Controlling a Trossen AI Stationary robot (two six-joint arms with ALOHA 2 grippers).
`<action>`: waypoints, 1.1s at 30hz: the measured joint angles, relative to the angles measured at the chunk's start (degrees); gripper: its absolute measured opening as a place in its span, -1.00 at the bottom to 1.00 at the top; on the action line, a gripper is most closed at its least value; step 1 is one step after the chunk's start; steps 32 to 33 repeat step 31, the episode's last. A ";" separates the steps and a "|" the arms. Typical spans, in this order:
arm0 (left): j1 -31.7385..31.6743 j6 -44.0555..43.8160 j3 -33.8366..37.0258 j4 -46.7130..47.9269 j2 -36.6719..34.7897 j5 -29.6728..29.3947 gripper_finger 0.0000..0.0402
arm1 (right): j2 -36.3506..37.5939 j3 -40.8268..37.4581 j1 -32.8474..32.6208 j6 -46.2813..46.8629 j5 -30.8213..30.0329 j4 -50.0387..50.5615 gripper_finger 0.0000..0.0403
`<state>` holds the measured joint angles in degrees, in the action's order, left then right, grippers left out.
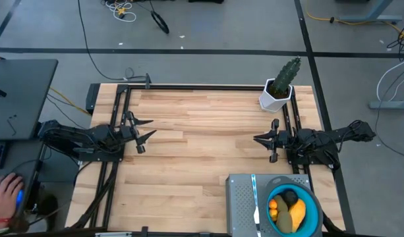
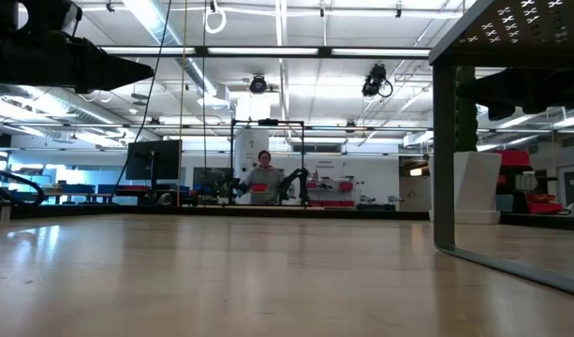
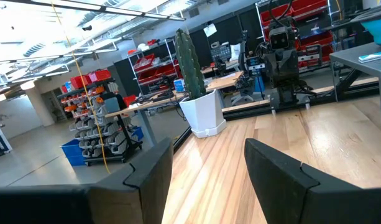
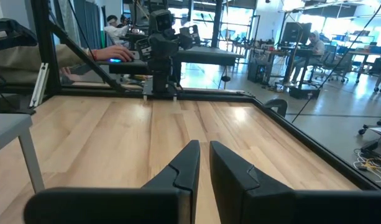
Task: Pick & Place Fruit
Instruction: Return To Home Position
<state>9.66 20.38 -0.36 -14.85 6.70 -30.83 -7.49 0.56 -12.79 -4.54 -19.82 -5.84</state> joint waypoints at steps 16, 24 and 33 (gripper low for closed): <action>-0.01 -0.02 0.00 -0.02 0.00 0.00 0.04 | 0.00 0.00 0.00 0.00 0.00 0.01 -0.76; -0.01 -0.02 0.00 0.00 0.00 0.00 0.04 | 0.00 0.00 0.01 0.00 0.01 0.01 -0.76; 0.00 0.00 -0.01 -0.01 0.00 0.00 0.04 | 0.00 0.00 -0.01 0.00 -0.02 -0.01 -0.76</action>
